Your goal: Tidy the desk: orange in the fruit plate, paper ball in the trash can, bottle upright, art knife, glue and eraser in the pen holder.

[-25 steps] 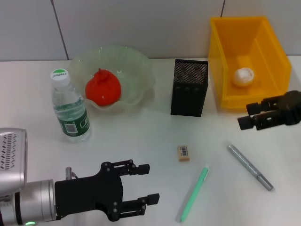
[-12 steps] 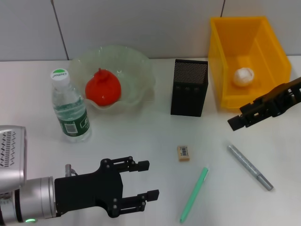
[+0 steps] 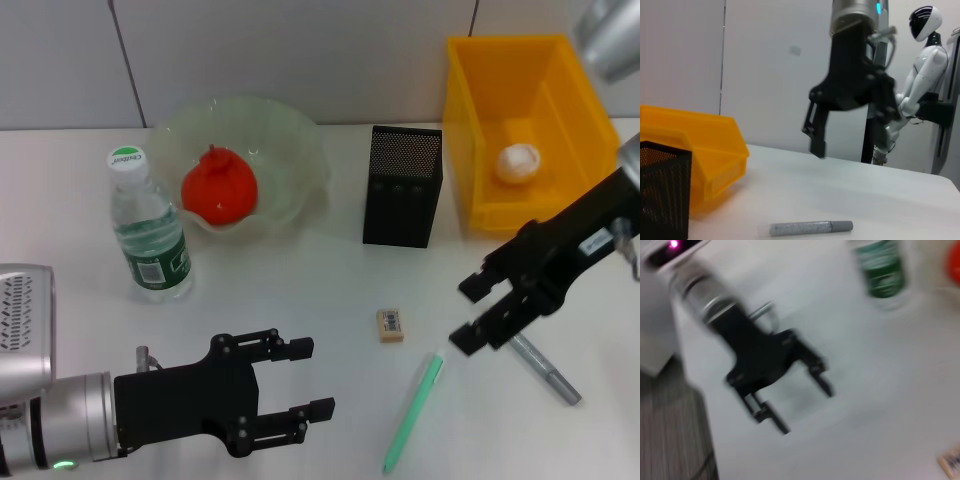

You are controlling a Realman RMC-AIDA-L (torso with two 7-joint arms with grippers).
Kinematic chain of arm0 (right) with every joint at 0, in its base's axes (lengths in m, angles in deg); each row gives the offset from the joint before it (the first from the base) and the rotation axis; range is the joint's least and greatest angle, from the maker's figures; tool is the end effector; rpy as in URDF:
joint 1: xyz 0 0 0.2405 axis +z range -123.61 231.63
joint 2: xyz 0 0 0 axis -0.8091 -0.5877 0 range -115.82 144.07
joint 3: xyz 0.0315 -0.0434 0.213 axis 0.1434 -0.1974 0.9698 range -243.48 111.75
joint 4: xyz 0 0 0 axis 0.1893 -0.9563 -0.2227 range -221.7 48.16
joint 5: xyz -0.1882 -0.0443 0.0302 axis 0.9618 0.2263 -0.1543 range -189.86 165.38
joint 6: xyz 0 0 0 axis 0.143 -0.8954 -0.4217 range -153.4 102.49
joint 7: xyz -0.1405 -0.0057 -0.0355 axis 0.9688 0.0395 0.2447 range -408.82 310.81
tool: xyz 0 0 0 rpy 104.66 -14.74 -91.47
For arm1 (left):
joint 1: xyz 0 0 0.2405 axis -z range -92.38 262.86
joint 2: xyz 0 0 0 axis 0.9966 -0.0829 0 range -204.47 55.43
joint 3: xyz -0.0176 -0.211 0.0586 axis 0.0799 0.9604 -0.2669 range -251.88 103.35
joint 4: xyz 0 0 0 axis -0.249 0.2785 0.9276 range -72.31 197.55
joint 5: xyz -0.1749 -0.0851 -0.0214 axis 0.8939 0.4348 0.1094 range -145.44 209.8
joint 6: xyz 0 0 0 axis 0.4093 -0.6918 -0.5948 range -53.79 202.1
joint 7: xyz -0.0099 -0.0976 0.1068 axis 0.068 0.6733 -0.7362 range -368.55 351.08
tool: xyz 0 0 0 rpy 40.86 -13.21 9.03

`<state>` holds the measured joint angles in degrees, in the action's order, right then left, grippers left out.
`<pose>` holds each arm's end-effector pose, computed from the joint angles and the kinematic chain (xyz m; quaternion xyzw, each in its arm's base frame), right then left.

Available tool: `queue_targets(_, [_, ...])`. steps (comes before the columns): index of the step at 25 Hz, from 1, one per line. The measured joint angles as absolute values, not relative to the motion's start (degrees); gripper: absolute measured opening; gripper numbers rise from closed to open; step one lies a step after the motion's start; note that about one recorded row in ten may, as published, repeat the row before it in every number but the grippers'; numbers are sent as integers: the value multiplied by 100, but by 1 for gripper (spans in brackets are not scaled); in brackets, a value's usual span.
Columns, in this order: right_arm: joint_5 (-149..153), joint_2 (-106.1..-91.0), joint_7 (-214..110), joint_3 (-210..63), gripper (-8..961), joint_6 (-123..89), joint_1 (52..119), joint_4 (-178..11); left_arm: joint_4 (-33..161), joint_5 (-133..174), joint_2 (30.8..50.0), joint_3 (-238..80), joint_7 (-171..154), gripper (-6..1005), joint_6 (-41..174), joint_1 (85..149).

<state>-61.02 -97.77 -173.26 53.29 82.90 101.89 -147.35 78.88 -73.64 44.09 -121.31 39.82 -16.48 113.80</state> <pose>0.1264 0.3271 0.0567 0.9688 -0.2342 0.0762 0.0278 -0.2322 0.2482 -0.0391 -0.9453 -0.1023 -0.2965 0.0898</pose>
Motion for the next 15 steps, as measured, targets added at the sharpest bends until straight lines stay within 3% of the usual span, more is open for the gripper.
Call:
queue_targets(3, [-6083, -9873, -16561, 5090, 825, 8320, 10352, -14688, 7902, -7374, 4392, -12170, 3999, 671, -1631, 11352])
queue_targets(15, [-6059, -9958, -15041, 4056, 826, 8624, 10816, -14722, 8106, -7418, 4387, -12180, 4193, 670, -1593, 11255])
